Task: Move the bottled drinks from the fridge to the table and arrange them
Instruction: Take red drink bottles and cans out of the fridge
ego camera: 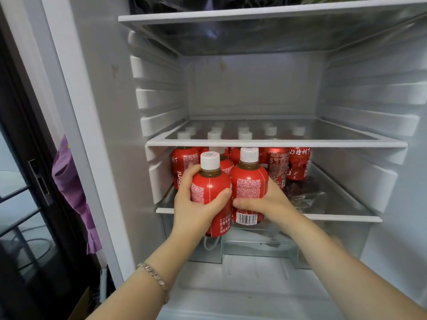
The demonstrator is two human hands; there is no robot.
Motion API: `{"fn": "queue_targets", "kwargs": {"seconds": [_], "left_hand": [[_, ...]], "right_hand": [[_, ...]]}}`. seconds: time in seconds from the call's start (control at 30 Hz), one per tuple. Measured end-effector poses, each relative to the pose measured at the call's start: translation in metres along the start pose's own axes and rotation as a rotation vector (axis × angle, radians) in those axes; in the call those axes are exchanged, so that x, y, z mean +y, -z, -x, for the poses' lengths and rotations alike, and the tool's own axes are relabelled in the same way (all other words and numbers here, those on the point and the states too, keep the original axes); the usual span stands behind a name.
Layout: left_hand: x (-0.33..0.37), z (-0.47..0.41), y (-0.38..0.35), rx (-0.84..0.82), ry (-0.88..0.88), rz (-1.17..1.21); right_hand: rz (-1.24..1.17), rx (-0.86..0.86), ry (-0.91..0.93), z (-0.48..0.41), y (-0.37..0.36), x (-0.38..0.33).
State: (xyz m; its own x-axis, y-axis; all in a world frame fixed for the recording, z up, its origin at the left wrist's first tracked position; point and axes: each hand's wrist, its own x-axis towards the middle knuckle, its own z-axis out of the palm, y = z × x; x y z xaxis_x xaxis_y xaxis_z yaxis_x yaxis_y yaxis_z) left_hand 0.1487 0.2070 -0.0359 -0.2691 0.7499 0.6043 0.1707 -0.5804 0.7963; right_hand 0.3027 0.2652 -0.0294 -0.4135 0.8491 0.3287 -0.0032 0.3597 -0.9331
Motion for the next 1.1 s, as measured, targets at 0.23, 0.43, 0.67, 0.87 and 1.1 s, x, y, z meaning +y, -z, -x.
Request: {"fn": "queue_targets", "kwargs": {"seconds": [0.23,0.43,0.67,0.87,1.1], "left_hand": [[0.004,-0.004,0.004,-0.065,0.065,0.042],[0.014,0.005,0.011,-0.058,0.058,0.057],[0.033,0.034,0.027,-0.078,0.042,0.098],[0.066,0.064,0.039,-0.069,0.002,0.071],[0.115,0.140,0.059,0.162,-0.021,-0.094]], "right_hand": [[0.028,0.052,-0.027,0.001,-0.003,-0.001],[0.033,0.116,-0.046,0.017,-0.013,-0.007],[0.041,0.171,-0.028,0.055,-0.030,-0.025],[0.030,0.173,0.003,0.087,-0.044,-0.045],[-0.031,-0.091,0.046,0.133,-0.074,-0.062]]}}
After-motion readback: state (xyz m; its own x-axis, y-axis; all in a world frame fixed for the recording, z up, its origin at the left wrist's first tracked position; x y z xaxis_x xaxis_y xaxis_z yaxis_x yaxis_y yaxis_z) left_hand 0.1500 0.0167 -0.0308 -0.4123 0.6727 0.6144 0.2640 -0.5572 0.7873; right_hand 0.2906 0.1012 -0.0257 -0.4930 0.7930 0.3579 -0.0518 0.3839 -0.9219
